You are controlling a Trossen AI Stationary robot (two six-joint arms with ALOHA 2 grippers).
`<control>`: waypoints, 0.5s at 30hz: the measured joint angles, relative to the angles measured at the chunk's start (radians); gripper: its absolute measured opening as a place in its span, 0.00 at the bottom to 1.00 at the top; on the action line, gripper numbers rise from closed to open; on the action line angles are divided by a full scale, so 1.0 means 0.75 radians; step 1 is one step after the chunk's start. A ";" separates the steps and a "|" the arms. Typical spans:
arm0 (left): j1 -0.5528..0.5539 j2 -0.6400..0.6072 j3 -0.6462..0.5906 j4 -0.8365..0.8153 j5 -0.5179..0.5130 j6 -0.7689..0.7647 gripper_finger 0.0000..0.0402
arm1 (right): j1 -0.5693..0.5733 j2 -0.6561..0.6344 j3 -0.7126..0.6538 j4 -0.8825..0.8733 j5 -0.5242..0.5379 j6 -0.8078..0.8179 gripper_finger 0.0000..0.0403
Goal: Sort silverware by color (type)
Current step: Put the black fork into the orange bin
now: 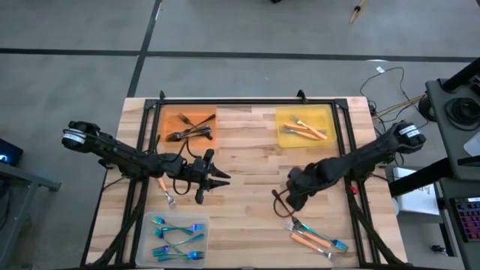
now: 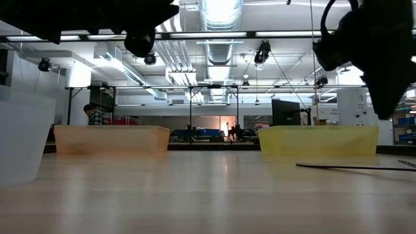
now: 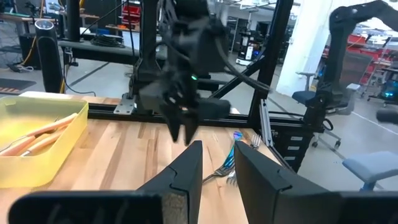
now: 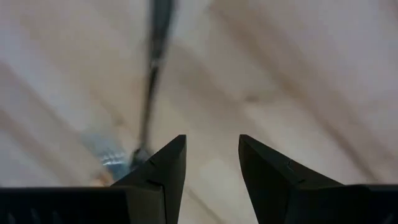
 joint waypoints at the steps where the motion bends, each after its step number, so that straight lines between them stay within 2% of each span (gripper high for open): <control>1: 0.000 0.000 0.000 0.000 0.000 -0.006 0.19 | 0.010 0.029 0.000 0.046 -0.022 -0.013 0.34; 5: 0.000 0.000 0.000 0.000 0.000 -0.012 0.19 | 0.051 0.172 0.042 0.178 -0.114 -0.080 0.34; 9: 0.000 0.000 0.000 -0.001 0.000 -0.015 0.19 | 0.080 0.280 0.121 0.087 -0.112 -0.112 0.34; 15: 0.000 0.000 0.001 -0.007 0.010 -0.018 0.19 | 0.085 0.356 0.197 0.090 -0.111 -0.136 0.34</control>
